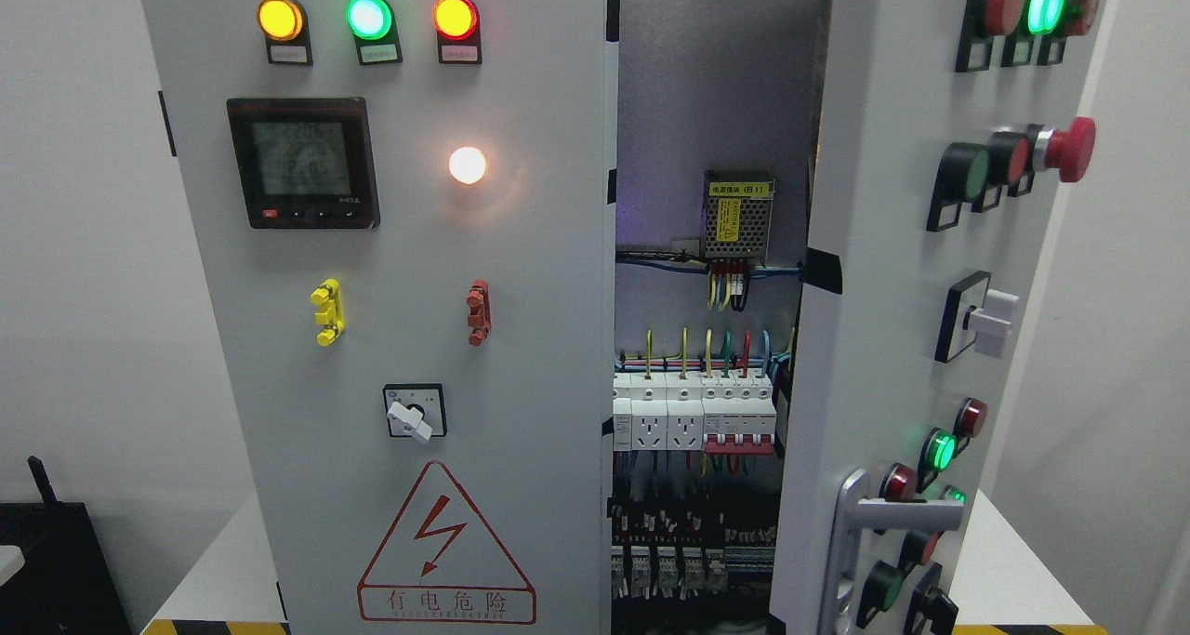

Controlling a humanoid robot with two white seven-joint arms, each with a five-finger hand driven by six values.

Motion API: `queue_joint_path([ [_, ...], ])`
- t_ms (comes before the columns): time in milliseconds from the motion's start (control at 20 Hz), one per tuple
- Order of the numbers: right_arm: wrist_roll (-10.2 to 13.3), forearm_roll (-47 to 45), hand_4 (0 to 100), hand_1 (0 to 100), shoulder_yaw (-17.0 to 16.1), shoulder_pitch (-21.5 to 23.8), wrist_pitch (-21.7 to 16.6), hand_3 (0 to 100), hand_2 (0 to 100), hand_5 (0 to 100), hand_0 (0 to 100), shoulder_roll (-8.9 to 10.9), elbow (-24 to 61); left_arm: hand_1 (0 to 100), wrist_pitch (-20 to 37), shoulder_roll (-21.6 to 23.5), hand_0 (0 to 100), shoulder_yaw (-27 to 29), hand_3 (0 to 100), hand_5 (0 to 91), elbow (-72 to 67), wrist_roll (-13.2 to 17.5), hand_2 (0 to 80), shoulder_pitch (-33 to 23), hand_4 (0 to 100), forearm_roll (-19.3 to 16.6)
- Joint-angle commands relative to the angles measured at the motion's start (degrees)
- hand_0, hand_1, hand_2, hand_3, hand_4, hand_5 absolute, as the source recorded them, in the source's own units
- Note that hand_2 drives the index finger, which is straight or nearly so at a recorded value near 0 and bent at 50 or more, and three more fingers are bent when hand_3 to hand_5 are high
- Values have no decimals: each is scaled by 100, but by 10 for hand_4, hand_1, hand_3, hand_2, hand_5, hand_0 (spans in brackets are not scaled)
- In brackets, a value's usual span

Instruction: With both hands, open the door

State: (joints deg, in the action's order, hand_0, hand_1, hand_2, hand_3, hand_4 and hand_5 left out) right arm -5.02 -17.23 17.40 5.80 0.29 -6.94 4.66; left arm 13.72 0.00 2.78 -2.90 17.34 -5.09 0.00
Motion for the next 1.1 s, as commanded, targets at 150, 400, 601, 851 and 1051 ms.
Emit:
queue_joint_path([
  [150,-17,0,0,389,0,0,-2,0,0,0,120,0,0,389,0,-185,120,-5,0,0,0,-2,0,-1,0,-53],
  [400,-17,0,0,389,0,0,-2,0,0,0,120,0,0,389,0,-185,120,-5,0,0,0,-2,0,-1,0,-53],
  [601,-17,0,0,389,0,0,-2,0,0,0,120,0,0,389,0,-185,120,3,0,0,0,-2,0,-1,0,-53],
  [851,-17,0,0,389,0,0,-2,0,0,0,120,0,0,389,-27,-202,120,-5,0,0,-44,15,0,69,0,-53],
  [1051,-17,0,0,389,0,0,-2,0,0,0,120,0,0,389,-9,-132,120,-163,0,0,8,15,0,244,0,-106],
])
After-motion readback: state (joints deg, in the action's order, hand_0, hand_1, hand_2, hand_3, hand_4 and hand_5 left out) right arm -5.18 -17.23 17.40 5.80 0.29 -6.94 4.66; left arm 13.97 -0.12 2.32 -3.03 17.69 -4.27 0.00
